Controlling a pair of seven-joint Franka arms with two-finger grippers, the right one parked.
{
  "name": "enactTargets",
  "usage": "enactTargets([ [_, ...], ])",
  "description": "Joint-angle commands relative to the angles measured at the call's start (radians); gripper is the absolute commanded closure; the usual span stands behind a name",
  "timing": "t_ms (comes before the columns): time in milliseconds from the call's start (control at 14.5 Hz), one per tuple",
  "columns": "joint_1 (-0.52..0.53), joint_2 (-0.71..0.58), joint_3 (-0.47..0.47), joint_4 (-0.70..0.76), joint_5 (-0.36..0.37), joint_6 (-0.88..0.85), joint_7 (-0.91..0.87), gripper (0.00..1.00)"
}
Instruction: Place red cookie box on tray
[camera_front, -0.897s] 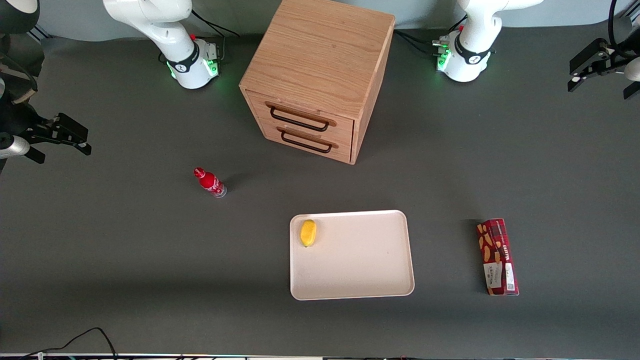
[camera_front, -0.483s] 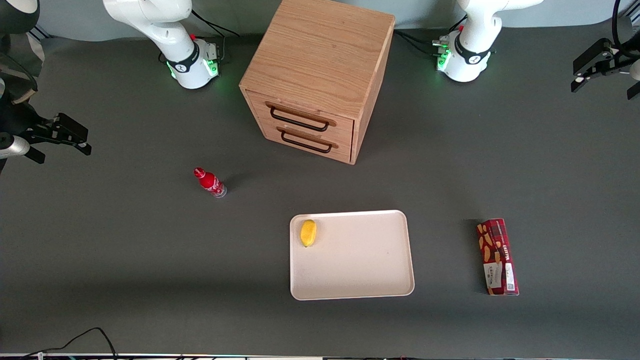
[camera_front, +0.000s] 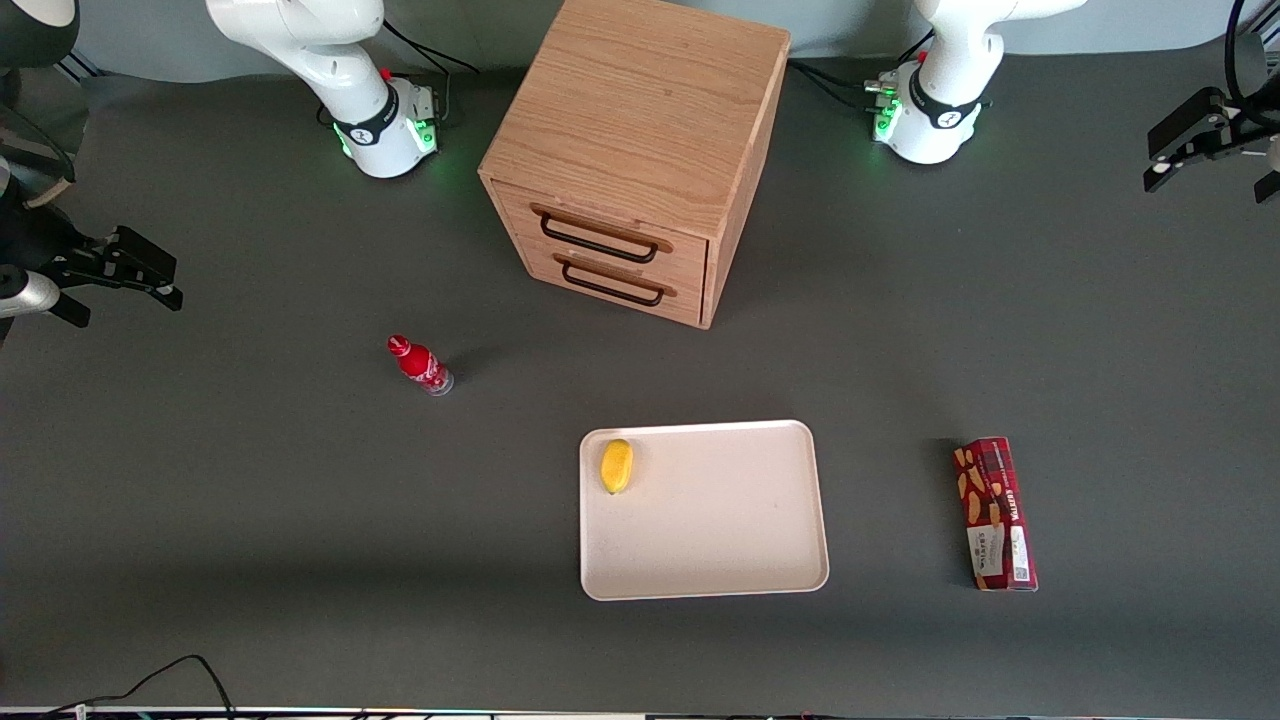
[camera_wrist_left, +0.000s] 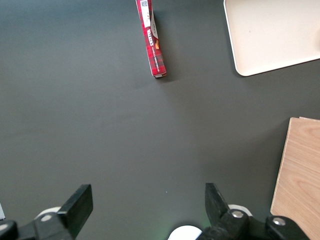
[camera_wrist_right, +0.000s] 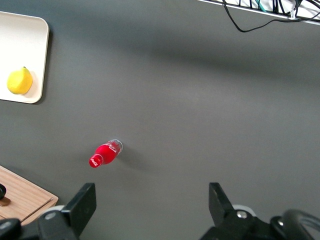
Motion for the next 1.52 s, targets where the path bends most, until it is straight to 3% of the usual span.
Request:
enactTargets([
  [0,-0.004,0.116,-0.006,0.115,-0.01,-0.002,-0.029,0.0],
  [207,-0.01,0.317,-0.011,0.218,-0.011,0.036,-0.072,0.0],
  [828,-0.009,0.799,-0.009,0.241,0.003,0.642,-0.148,0.0],
  [1172,-0.012,0.884,-0.005,0.195,0.015,0.831,-0.155,0.0],
  [1448,-0.012,0.928,-0.005,0.148,0.079,0.914,-0.181,0.0],
])
